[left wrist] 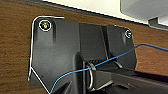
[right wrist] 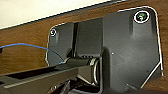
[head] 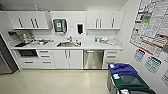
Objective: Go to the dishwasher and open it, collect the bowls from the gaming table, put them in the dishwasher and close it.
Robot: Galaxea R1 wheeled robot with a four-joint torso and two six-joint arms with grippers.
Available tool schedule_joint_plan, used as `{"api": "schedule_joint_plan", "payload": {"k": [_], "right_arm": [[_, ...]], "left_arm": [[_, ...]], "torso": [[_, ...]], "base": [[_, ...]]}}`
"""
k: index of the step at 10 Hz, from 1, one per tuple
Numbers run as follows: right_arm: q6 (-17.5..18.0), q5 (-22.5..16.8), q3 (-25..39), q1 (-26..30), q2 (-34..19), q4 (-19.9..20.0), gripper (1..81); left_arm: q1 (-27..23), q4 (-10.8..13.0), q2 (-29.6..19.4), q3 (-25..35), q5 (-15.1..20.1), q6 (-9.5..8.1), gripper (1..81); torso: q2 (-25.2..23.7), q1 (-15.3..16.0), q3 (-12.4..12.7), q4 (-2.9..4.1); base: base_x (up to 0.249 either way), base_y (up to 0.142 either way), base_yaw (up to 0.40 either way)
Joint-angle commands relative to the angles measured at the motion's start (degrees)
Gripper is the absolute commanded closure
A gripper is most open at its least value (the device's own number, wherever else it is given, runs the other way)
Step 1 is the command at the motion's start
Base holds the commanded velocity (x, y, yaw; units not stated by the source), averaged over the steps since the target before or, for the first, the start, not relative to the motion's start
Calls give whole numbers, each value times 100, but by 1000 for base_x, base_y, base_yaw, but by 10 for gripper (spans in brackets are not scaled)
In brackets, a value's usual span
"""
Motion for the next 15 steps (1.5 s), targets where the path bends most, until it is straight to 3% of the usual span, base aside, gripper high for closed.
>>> {"api": "schedule_joint_plan", "payload": {"k": [1, 15], "right_arm": [[-29, -358, 54, 225, -81, 7, 10], [-28, -367, -34, 216, -11, 7, 10]], "left_arm": [[-201, 52, -78, 81, 336, 12, 10], [-200, 52, -86, 90, 345, 4, 10]], "torso": [[0, 0, 0, 0], [-2, -4, 0, 0]], "base": [[115, 0, 0], [118, 0, 0]]}}
